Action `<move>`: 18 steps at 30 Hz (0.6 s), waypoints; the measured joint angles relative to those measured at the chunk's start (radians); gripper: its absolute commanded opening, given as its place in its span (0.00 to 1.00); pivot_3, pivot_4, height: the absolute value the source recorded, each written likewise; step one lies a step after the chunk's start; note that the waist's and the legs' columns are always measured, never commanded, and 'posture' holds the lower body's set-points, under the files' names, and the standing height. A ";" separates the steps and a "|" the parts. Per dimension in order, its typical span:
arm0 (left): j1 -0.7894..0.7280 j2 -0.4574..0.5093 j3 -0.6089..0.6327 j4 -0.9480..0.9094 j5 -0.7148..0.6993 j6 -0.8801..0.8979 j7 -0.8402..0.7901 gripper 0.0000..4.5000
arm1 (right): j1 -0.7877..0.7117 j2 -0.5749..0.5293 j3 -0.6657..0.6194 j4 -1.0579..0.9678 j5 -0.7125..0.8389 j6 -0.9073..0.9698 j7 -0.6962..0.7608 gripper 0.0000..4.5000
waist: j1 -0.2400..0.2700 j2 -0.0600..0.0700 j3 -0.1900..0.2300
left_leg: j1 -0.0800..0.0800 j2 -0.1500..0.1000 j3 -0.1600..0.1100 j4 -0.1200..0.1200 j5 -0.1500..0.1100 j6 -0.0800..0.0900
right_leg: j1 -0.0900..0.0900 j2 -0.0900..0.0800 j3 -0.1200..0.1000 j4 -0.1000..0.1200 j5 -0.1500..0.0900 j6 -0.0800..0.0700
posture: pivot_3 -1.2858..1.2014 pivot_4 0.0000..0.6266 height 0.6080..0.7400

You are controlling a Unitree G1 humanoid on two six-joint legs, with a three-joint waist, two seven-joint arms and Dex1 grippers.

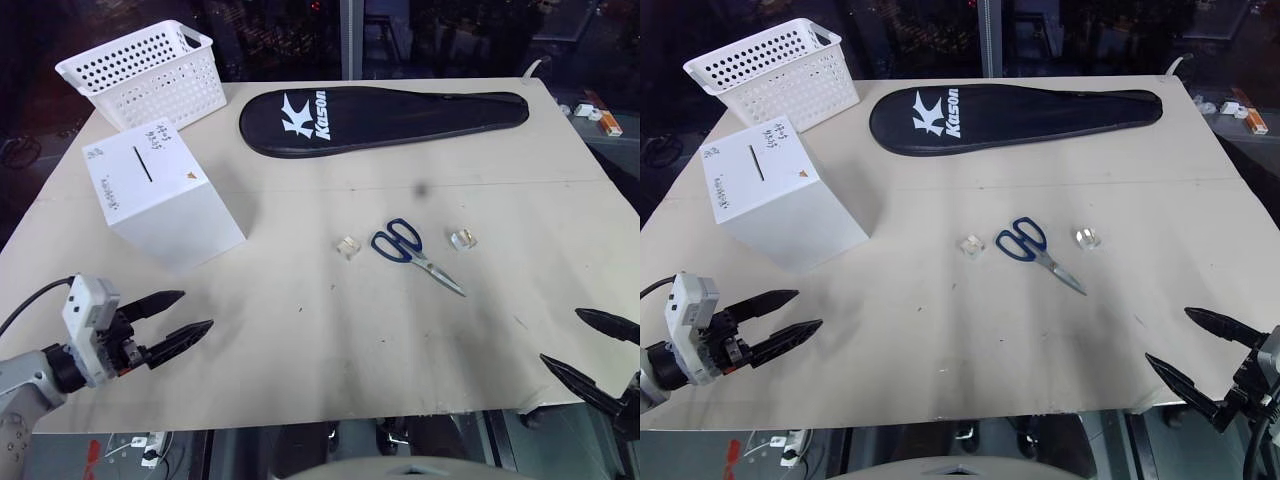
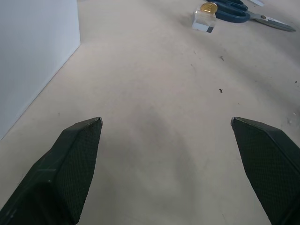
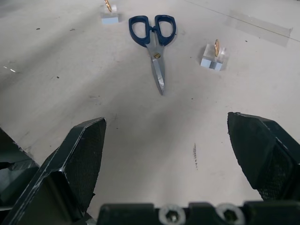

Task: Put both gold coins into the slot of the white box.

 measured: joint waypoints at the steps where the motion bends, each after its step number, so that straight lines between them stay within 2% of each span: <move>1: 0.000 0.000 0.000 0.000 0.000 0.000 0.000 1.00 | 0.000 0.000 0.000 0.000 0.000 0.000 0.000 0.99 | 0.000 0.000 0.000 | 0.000 0.000 0.000 0.000 0.000 0.000 | 0.000 0.000 0.000 0.000 0.000 0.000 | 0.52 0.24 0.99; 3: -0.077 -0.002 -0.044 -0.051 -0.041 0.058 0.061 1.00 | -0.072 -0.001 0.047 -0.002 -0.024 0.036 -0.078 0.99 | 0.002 -0.003 -0.001 | 0.001 0.000 -0.001 0.001 0.000 0.000 | 0.001 0.000 -0.001 0.001 -0.001 -0.002 | 0.52 0.24 0.99; 6: -0.337 -0.014 -0.242 -0.296 -0.170 0.174 0.193 1.00 | -0.320 -0.066 0.252 -0.088 -0.105 0.212 -0.313 0.99 | 0.006 -0.001 -0.001 | -0.002 0.000 -0.002 0.008 0.000 0.000 | 0.001 -0.001 -0.001 0.003 -0.001 -0.002 | 0.52 0.24 0.99; 10: -0.434 -0.024 -0.344 -0.359 -0.210 0.241 0.274 1.00 | -0.523 -0.079 0.380 -0.059 -0.123 0.405 -0.482 0.99 | -0.006 -0.001 -0.002 | 0.001 -0.002 0.001 0.008 0.003 0.005 | 0.001 0.000 0.003 0.005 0.003 0.004 | 0.52 0.24 0.99; 12: -0.452 -0.031 -0.376 -0.357 -0.209 0.248 0.285 1.00 | -0.593 -0.081 0.425 -0.029 -0.143 0.448 -0.525 0.99 | -0.003 -0.001 -0.002 | 0.000 -0.002 -0.001 0.008 0.006 0.000 | 0.001 0.003 0.004 0.005 0.003 0.004 | 0.52 0.24 0.99; 15: -0.475 -0.036 -0.419 -0.357 -0.202 0.240 0.282 1.00 | -0.763 -0.063 0.524 0.070 -0.174 0.547 -0.605 0.82 | -0.002 -0.002 -0.002 | 0.000 -0.002 -0.001 0.008 0.005 -0.001 | 0.001 0.005 0.005 0.004 0.002 0.003 | 0.52 0.24 0.99; 17: -0.467 -0.036 -0.429 -0.357 -0.196 0.235 0.273 1.00 | -0.826 -0.051 0.565 0.115 -0.186 0.586 -0.629 0.61 | -0.001 -0.001 -0.002 | 0.000 -0.002 -0.001 0.007 0.005 -0.001 | 0.000 0.005 0.006 0.004 0.002 0.003 | 0.52 0.24 0.99; 18: -0.465 -0.036 -0.429 -0.356 -0.196 0.233 0.271 1.00 | -0.842 -0.049 0.576 0.122 -0.189 0.596 -0.632 0.61 | -0.001 -0.001 -0.002 | 0.000 -0.002 -0.001 0.008 0.005 -0.001 | 0.000 0.005 0.006 0.004 0.002 0.003 | 0.52 0.24 0.99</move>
